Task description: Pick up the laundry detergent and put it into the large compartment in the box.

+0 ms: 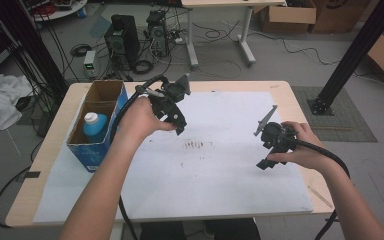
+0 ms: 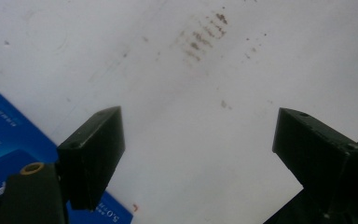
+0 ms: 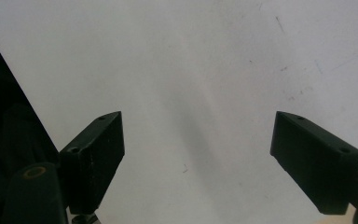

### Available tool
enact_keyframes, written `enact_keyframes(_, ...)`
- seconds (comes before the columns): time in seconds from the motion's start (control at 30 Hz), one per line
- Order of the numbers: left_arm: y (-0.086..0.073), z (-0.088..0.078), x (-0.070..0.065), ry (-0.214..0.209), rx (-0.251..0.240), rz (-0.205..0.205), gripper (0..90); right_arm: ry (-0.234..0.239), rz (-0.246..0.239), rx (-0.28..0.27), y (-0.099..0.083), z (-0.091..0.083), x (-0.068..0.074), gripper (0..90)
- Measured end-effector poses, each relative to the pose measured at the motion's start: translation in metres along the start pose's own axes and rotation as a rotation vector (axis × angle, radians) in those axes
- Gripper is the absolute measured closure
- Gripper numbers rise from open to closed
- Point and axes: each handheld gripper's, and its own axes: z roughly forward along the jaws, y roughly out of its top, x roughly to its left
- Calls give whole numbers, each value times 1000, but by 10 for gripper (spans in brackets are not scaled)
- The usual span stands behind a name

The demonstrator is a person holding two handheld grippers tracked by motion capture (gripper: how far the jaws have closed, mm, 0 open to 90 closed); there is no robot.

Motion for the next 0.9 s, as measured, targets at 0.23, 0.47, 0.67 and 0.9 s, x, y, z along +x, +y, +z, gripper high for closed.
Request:
enact_keyframes(0.23, 7, 7, -10, -11, -4, 26, 170, 0, 3, 4, -1, -1, 1, 174)
enact_keyframes(0.47, 11, 12, -15, -27, -1, 41, 169, -2, 9, 3, -3, -2, 0, 174)
enact_keyframes(0.67, 12, 14, -17, -31, 1, 47, 169, 1, 7, -4, -4, -1, -1, 174)
enact_keyframes(0.9, 11, 14, -18, -31, 1, 55, 168, 2, 13, -7, -4, -2, 1, 174)
